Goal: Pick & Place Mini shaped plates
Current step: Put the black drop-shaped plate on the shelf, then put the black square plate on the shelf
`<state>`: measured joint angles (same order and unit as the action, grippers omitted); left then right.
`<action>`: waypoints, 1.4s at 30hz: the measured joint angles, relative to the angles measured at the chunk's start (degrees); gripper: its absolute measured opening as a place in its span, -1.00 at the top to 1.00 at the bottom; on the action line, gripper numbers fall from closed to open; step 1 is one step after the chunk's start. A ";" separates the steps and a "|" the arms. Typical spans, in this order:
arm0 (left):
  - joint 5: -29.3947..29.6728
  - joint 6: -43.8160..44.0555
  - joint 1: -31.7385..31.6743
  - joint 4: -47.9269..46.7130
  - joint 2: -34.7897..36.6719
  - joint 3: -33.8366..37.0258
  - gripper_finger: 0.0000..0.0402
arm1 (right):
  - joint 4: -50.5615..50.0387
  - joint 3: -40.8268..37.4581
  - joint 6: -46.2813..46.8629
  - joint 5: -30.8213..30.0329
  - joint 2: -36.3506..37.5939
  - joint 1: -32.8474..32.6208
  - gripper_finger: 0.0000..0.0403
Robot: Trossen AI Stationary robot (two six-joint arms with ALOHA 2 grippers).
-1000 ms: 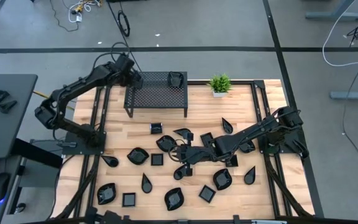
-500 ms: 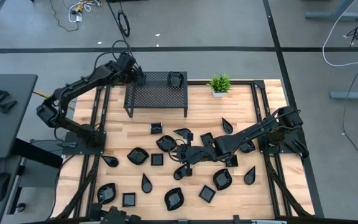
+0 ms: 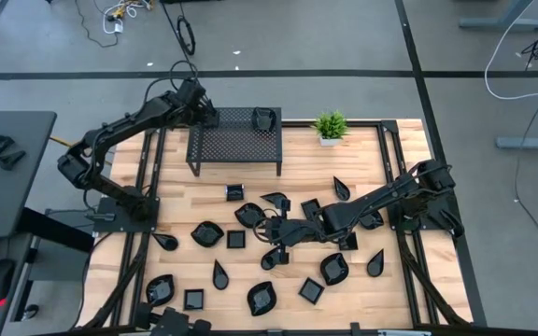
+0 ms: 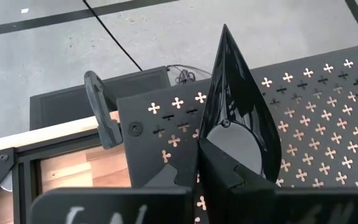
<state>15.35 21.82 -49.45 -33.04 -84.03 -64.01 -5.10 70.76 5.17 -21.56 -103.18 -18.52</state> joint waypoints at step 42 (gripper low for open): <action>-7.58 -4.45 9.21 -19.19 20.02 -4.68 0.02 | 9.58 0.04 1.65 0.07 -0.02 -0.07 0.69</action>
<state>7.77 17.37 -40.24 -52.23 -64.01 -68.69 4.47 70.81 6.82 -21.50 -103.20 -18.59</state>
